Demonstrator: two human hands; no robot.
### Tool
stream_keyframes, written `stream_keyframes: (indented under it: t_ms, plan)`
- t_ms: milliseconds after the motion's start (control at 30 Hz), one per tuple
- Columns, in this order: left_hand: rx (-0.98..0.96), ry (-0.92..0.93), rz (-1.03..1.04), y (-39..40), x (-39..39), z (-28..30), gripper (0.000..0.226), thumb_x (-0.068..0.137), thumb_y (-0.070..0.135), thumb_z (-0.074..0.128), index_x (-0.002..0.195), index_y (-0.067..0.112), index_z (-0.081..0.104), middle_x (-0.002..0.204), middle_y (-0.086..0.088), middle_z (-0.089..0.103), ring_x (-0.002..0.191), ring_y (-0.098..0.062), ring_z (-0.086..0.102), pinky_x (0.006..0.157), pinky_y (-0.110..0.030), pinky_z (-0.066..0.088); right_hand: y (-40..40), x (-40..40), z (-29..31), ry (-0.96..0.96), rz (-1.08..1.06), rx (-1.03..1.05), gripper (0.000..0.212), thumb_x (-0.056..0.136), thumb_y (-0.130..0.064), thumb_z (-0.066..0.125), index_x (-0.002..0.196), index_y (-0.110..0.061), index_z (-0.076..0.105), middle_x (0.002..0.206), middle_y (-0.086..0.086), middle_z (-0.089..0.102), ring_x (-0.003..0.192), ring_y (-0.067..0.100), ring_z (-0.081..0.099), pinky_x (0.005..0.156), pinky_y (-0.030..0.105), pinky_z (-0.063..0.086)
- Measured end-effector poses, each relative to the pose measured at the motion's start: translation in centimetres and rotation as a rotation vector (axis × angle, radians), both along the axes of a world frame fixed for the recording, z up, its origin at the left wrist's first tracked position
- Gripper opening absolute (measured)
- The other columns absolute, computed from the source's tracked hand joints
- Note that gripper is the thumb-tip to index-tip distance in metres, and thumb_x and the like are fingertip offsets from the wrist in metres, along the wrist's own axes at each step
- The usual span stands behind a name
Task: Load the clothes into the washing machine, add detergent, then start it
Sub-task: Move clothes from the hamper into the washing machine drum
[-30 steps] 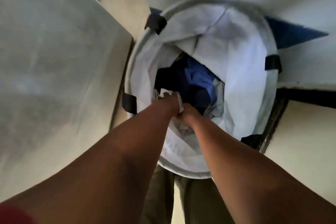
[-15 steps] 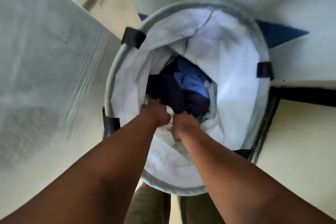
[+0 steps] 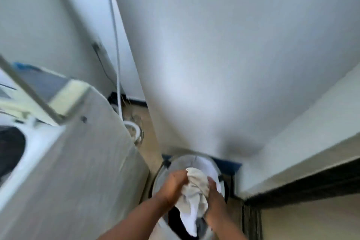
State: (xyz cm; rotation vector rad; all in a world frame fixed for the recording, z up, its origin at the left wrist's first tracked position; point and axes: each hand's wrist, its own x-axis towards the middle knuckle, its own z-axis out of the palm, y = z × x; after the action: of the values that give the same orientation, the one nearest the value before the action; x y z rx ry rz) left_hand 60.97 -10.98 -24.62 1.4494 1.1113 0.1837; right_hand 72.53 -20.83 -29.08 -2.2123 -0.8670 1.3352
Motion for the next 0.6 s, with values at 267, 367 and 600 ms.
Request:
stream_keyframes:
  t_ms: [267,367,600]
  plan:
    - [0.8,0.306,-0.119,-1.1,-7.2,17.0,0.034,0.091,0.05,0.045,0.09,0.017,0.053,0.095,-0.003,0.057,0.09,-0.023,0.058,0.071,-0.031,0.038,1.2,-1.5,19.7,-0.018,-0.128,0.391,0.027,0.066,-0.042,0.053,0.077,-0.02,0.065,0.079,0.0,0.072,0.078,0.022,0.068,0.07,0.033,0.054]
    - [0.866,0.358,-0.004,-1.6,-11.3,22.5,0.033,0.09,0.056,0.049,0.091,0.023,0.051,0.101,0.003,0.053,0.099,-0.02,0.057,0.08,-0.032,0.044,0.3,-4.1,26.7,0.127,-0.159,0.514,0.025,0.075,-0.04,0.058,0.083,-0.017,0.065,0.069,0.0,0.068,0.062,0.019,0.06,0.055,0.025,0.045]
    - [1.121,0.482,0.149,-2.3,-20.0,33.0,0.047,0.093,0.049,0.029,0.115,0.013,0.05,0.118,-0.008,0.047,0.117,-0.026,0.047,0.091,-0.034,0.039,2.8,-13.8,37.6,0.26,-0.015,0.717,0.016,0.088,-0.039,0.06,0.092,-0.025,0.067,0.091,0.003,0.073,0.088,0.025,0.069,0.083,0.046,0.058]
